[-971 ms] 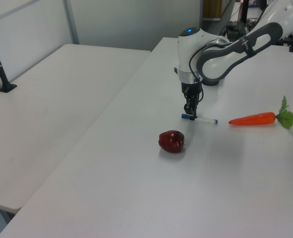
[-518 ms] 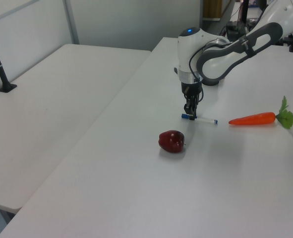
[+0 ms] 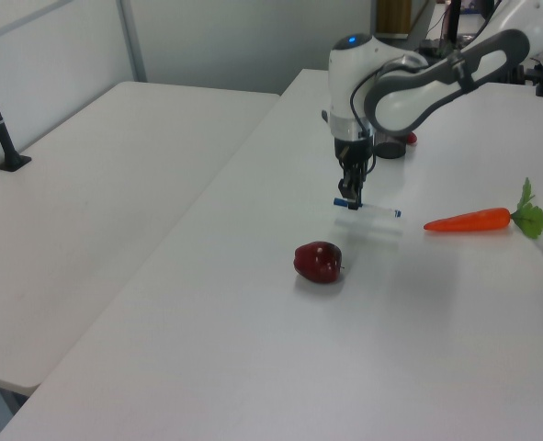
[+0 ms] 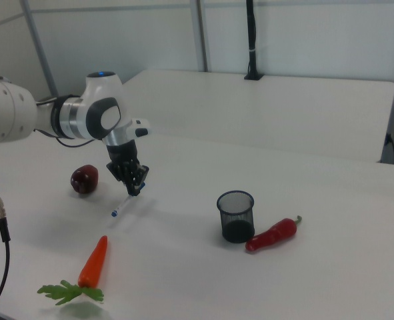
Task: Place marker
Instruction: 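Lift the marker and carry it over the black mesh cup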
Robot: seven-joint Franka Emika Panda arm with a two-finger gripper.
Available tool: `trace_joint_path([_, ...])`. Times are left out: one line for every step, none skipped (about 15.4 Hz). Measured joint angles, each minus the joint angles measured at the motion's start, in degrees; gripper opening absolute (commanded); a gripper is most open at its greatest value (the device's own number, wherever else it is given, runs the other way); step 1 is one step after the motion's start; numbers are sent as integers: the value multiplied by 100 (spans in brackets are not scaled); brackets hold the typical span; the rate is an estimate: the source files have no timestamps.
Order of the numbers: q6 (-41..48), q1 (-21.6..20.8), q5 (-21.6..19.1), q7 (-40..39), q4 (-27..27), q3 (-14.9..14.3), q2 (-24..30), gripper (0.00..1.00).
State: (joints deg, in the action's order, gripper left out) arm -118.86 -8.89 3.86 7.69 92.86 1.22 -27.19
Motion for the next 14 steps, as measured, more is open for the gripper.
trace_joint_path([149, -4, 0, 11, -51, 0, 98, 12])
trace_joint_path([320, -8, 0, 27, -117, 0, 188, 12])
trace_joint_path([527, -12, -1, 40, -218, 0, 292, 12])
trace_joint_path([711, -14, -1, 63, -319, 0, 381, 12])
trace_joint_path([887, -14, -1, 115, -438, 0, 458, 12])
trace_joint_path([1034, -13, -1, 194, -548, -2, 534, 12])
trace_joint_path([1117, -10, -1, 250, -622, -16, 598, 12])
trace_joint_path([1150, 1, -1, 283, -667, -42, 653, 12])
trace_joint_path([1156, 35, -1, 294, -682, -67, 696, 12])
trace_joint_path([1156, 89, 1, 302, -687, -112, 723, 12])
trace_joint_path([1156, 171, 3, 305, -695, -172, 738, 12])
trace_joint_path([1156, 274, 7, 305, -703, -236, 747, 12])
trace_joint_path([1146, 384, 10, 304, -714, -319, 757, 12])
trace_joint_path([1100, 493, 11, 300, -723, -408, 768, 12])
